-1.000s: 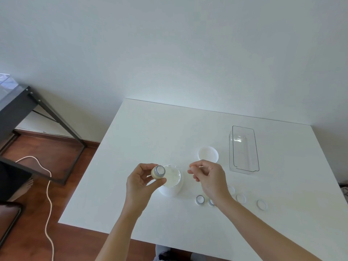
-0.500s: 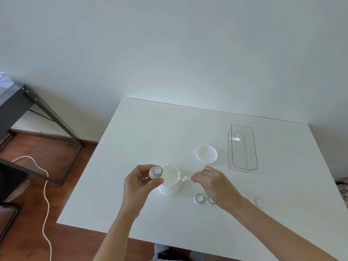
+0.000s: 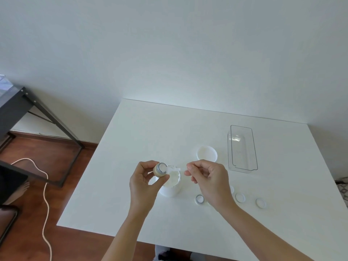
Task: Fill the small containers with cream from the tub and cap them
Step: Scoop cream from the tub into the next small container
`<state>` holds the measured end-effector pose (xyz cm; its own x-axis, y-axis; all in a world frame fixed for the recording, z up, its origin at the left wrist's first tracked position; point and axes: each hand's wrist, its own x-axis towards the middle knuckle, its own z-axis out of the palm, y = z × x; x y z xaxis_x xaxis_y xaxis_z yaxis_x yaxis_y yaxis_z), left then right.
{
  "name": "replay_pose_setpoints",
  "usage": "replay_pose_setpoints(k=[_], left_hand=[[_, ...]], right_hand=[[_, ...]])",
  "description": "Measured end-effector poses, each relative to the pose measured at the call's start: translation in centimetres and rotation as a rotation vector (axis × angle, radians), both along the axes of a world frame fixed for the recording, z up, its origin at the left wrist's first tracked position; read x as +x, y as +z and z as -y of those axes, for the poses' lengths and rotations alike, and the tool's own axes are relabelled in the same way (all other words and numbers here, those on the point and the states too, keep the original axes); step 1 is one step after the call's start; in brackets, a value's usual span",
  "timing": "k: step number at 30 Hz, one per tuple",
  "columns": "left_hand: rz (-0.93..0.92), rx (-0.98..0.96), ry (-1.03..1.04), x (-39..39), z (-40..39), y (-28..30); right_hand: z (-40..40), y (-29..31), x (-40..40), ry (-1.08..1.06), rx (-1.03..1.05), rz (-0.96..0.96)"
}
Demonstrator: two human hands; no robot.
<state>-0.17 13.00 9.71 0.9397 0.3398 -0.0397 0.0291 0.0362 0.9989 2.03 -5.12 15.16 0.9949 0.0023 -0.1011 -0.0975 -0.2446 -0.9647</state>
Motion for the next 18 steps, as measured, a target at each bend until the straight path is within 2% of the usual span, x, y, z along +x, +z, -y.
replay_pose_setpoints(k=[12, 18], left_hand=[[0.016, 0.081, 0.100, 0.1, 1.1, 0.2], [-0.027, 0.053, 0.102, 0.3, 0.7, -0.4]], right_hand=[[-1.8, -0.5, -1.0, -0.083, 0.092, -0.007], [-1.5, -0.8, 0.0, -0.175, 0.503, -0.259]])
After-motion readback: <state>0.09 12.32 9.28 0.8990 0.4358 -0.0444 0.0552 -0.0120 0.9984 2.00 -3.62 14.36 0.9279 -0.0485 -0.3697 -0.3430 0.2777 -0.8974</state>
